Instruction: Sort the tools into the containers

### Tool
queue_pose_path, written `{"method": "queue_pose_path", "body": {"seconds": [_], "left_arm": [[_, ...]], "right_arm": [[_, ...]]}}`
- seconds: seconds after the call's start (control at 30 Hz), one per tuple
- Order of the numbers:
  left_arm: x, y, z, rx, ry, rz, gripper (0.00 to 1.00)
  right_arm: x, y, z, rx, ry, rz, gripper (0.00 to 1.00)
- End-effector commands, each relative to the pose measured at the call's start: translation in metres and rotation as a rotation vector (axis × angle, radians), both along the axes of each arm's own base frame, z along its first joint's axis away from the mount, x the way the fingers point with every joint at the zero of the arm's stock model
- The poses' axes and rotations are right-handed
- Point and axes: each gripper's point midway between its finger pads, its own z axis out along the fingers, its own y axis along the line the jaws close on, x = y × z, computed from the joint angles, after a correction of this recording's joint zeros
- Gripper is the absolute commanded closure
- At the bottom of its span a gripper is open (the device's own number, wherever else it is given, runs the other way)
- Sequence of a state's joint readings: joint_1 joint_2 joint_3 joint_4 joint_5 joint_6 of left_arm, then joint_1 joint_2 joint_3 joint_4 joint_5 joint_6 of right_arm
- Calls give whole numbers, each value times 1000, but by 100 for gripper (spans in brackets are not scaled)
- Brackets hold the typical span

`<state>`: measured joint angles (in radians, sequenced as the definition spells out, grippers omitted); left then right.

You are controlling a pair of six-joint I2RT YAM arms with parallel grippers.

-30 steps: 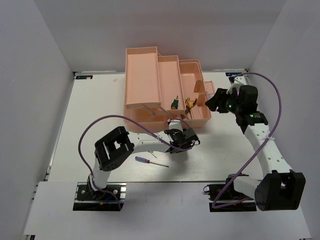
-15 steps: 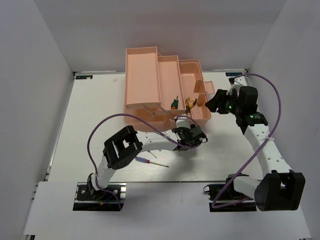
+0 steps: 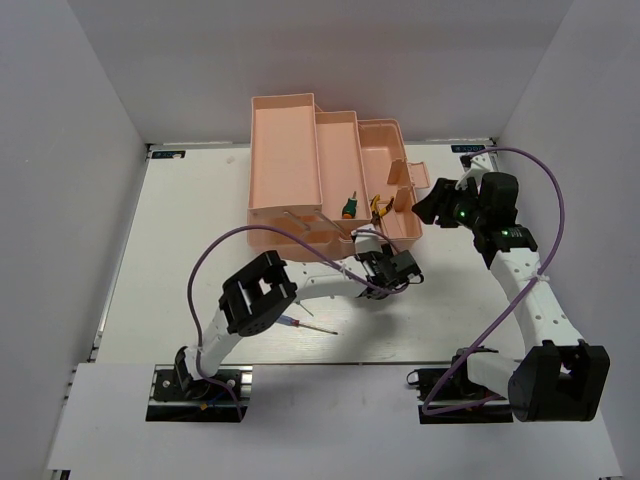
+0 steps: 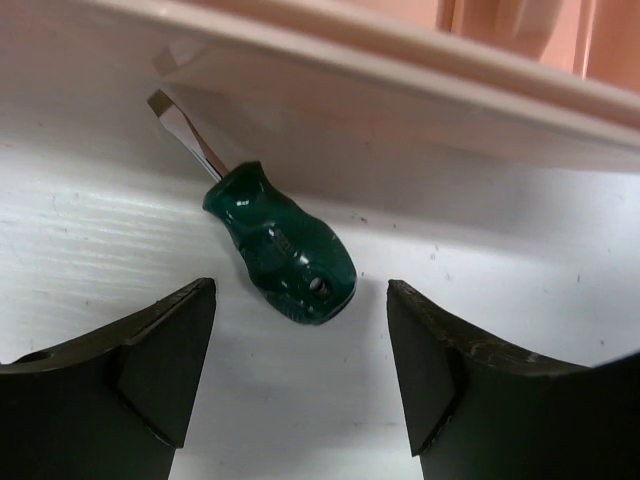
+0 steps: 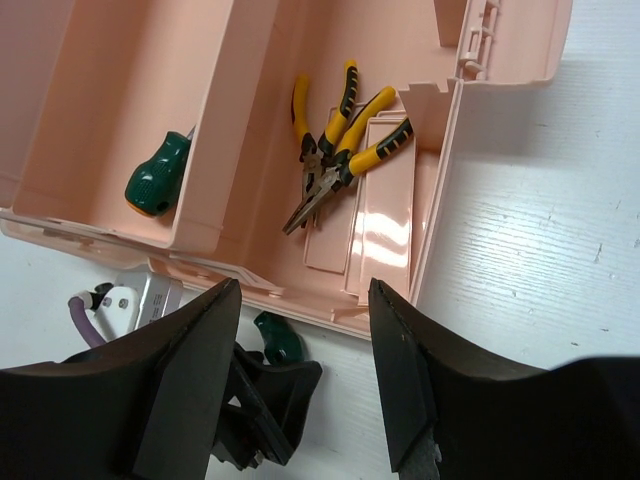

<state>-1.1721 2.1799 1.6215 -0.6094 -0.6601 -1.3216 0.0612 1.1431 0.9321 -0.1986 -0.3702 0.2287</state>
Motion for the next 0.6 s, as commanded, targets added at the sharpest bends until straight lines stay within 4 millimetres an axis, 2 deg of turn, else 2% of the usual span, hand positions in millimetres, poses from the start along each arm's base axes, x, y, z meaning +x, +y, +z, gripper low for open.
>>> {"method": "queue_pose_path", "body": {"seconds": [0.0,0.27,0.43,0.57], "left_arm": [[2,18,-10,98,-15,63,20],[11,25,-23,174,-57,85,20],[10,27,-36,211,-44,83,20],[9,31,-40,230,-37,82,28]], "right_arm": [[1,1,15,18,-58,5,40],[1,-1,15,23,-53,2,40],[2,-2,15,29,-52,-2,40],[1,-3,16,31,-50,-3,40]]}}
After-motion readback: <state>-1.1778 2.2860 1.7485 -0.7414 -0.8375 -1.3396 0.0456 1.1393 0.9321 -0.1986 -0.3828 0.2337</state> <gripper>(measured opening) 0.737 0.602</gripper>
